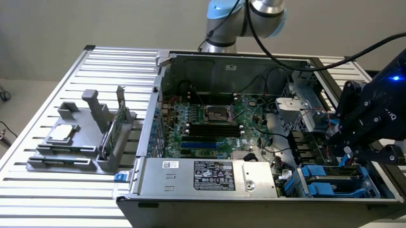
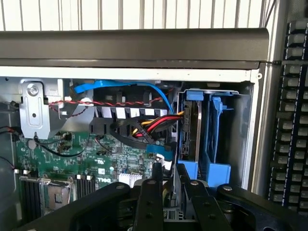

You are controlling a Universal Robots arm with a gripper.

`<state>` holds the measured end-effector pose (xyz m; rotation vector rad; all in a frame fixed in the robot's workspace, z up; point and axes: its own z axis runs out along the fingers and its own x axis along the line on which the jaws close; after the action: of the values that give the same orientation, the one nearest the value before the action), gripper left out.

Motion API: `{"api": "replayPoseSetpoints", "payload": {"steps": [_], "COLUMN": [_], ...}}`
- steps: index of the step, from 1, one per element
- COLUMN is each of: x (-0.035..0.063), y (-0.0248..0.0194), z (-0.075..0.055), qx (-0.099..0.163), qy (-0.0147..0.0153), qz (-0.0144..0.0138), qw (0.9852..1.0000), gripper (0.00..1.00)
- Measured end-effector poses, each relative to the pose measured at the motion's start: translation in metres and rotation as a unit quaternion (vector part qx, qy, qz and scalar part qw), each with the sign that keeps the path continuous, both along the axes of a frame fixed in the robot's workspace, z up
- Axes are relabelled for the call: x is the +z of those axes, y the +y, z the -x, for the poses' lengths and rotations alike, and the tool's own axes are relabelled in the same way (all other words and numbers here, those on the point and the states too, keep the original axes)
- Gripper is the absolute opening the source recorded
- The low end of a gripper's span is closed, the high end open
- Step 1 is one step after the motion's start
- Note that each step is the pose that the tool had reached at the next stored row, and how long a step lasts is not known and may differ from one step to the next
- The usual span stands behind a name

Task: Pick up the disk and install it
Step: 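Insert the second disk wire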

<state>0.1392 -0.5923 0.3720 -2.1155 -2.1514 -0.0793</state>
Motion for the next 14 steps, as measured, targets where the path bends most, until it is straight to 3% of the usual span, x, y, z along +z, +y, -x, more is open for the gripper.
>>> {"api": "replayPoseSetpoints", "payload": {"steps": [6,14], "x": [0.0000,-0.0003], "y": [0.0025,0.0074], "z": [-0.0031,-0.0040], "qx": [0.000,0.000], "qy": [-0.0023,-0.0088], "qz": [0.0071,0.0214], "qw": [1.0000,0.9997], "gripper": [0.26,0.26]}}
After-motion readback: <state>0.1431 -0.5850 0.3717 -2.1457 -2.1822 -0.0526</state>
